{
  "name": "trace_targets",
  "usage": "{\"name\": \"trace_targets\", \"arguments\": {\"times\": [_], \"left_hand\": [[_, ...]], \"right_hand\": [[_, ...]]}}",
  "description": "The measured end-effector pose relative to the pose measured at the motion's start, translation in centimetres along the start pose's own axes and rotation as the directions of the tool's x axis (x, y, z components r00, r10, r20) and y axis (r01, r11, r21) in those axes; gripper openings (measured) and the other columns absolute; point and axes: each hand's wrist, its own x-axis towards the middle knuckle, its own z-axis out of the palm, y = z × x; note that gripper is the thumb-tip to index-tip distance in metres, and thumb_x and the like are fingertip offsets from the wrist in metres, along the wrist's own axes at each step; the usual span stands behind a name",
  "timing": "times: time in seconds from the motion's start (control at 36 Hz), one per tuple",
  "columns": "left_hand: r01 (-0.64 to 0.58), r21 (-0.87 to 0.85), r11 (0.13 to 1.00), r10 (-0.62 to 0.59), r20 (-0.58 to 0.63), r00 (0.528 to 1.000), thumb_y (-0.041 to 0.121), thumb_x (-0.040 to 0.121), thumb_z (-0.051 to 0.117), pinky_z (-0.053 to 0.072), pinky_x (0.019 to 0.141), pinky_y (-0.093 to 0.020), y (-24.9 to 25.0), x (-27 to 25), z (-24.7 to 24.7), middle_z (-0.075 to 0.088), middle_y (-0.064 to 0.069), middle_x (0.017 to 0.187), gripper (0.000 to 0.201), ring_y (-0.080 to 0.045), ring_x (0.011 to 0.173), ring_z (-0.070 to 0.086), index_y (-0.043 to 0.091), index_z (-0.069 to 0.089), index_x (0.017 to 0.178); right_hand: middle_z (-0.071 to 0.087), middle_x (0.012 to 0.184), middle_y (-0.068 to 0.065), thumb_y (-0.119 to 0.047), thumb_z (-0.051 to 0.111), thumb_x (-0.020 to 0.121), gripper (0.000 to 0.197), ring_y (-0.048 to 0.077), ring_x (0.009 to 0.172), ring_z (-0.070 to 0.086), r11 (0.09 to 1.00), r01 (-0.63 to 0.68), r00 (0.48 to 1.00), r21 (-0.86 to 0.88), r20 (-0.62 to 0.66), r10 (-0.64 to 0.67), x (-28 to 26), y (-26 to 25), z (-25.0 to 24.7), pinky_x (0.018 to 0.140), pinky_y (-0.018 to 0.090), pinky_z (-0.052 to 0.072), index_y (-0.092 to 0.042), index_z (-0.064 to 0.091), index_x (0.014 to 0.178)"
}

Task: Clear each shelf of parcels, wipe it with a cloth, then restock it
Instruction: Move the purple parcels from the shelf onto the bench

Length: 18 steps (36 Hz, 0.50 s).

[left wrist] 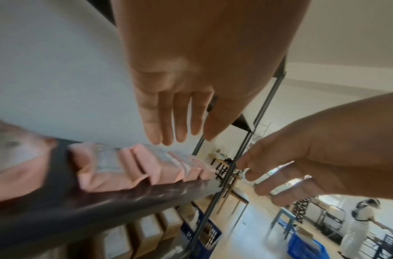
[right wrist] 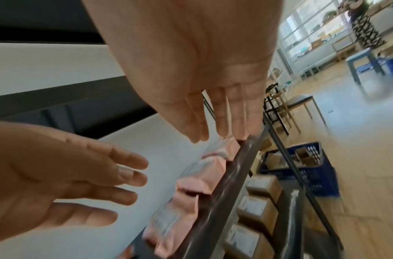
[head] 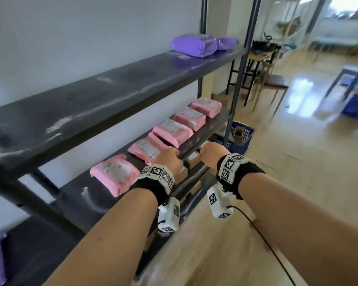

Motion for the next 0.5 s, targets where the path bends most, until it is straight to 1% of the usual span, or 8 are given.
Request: {"name": "trace_targets", "arguments": {"times": [0.06,0.17,0.22,0.28,0.36,0.44,0.47,0.5], "left_hand": [[-0.029,0.005,1.000,0.029,-0.006,1.000,0.013,0.094,0.046,0.045,0.081,-0.032,2.3,2.9,-0.9,0.062,-0.010,0.104,0.020,-0.029,0.099,0.061,0.008,0.058,0.110],[-0.103,0.027,0.994,0.104,-0.035,0.994,0.017,0.097,0.044,0.041,0.089,-0.032,6.6,7.8,-2.8,0.061,-0.010,0.114,0.024,-0.029,0.106,0.058,0.010,0.058,0.115],[-0.122,0.010,0.993,0.122,-0.062,0.991,0.023,0.094,0.048,0.045,0.092,-0.035,8.5,9.9,-3.6,0.063,-0.009,0.116,0.026,-0.028,0.104,0.059,0.013,0.060,0.115],[-0.154,-0.022,0.988,0.151,-0.090,0.984,0.024,0.089,0.054,0.045,0.097,-0.039,10.6,11.6,-4.4,0.061,-0.010,0.121,0.030,-0.029,0.108,0.058,0.015,0.061,0.117],[-0.203,-0.109,0.973,0.188,-0.132,0.973,0.013,0.088,0.054,0.040,0.099,-0.030,13.5,14.2,-6.1,0.060,-0.009,0.125,0.035,-0.027,0.116,0.055,0.014,0.059,0.122],[-0.219,-0.173,0.960,0.182,-0.211,0.961,0.013,0.087,0.054,0.036,0.100,-0.028,16.1,17.3,-7.7,0.060,-0.007,0.126,0.038,-0.023,0.119,0.053,0.014,0.057,0.126],[-0.216,-0.178,0.960,0.171,-0.240,0.956,0.013,0.087,0.054,0.037,0.099,-0.028,16.9,18.3,-8.3,0.061,-0.006,0.125,0.036,-0.023,0.119,0.054,0.015,0.059,0.123],[-0.213,-0.178,0.961,0.160,-0.272,0.949,0.012,0.087,0.054,0.039,0.097,-0.029,17.7,19.3,-8.9,0.062,-0.006,0.123,0.029,-0.024,0.117,0.055,0.017,0.062,0.114]], "right_hand": [[0.060,0.128,0.012,-0.018,0.045,0.100,0.032,0.030,0.117,0.057,0.998,-0.041,0.998,0.040,-0.053,0.043,1.6,2.2,-2.2,0.097,0.037,0.048,-0.006,0.060,0.125],[0.057,0.132,0.013,-0.015,0.040,0.102,0.034,0.031,0.121,0.055,0.986,-0.117,0.979,0.121,-0.151,0.135,4.0,6.3,-5.9,0.098,0.038,0.047,-0.003,0.058,0.129],[0.056,0.133,0.015,-0.012,0.038,0.102,0.034,0.032,0.121,0.054,0.974,-0.129,0.970,0.188,-0.180,0.163,4.6,7.8,-7.6,0.097,0.038,0.047,-0.002,0.057,0.128],[0.056,0.132,0.015,-0.010,0.040,0.101,0.033,0.031,0.121,0.054,0.948,-0.161,0.953,0.274,-0.205,0.221,5.2,9.6,-9.6,0.096,0.037,0.046,-0.001,0.056,0.128],[0.062,0.122,0.017,-0.012,0.045,0.096,0.031,0.033,0.113,0.058,0.898,-0.131,0.923,0.421,-0.278,0.265,6.7,12.3,-12.8,0.092,0.037,0.046,-0.002,0.062,0.120],[0.063,0.117,0.019,-0.011,0.045,0.095,0.031,0.034,0.111,0.058,0.873,-0.099,0.904,0.478,-0.324,0.280,9.1,14.4,-16.0,0.094,0.040,0.047,0.000,0.063,0.118],[0.063,0.117,0.019,-0.012,0.046,0.095,0.031,0.034,0.111,0.058,0.868,-0.080,0.897,0.491,-0.344,0.277,10.2,15.1,-17.0,0.094,0.040,0.047,-0.001,0.063,0.118],[0.063,0.116,0.018,-0.013,0.047,0.095,0.031,0.034,0.111,0.058,0.862,-0.059,0.893,0.503,-0.360,0.271,11.0,15.6,-17.9,0.094,0.040,0.048,-0.001,0.063,0.117]]}}
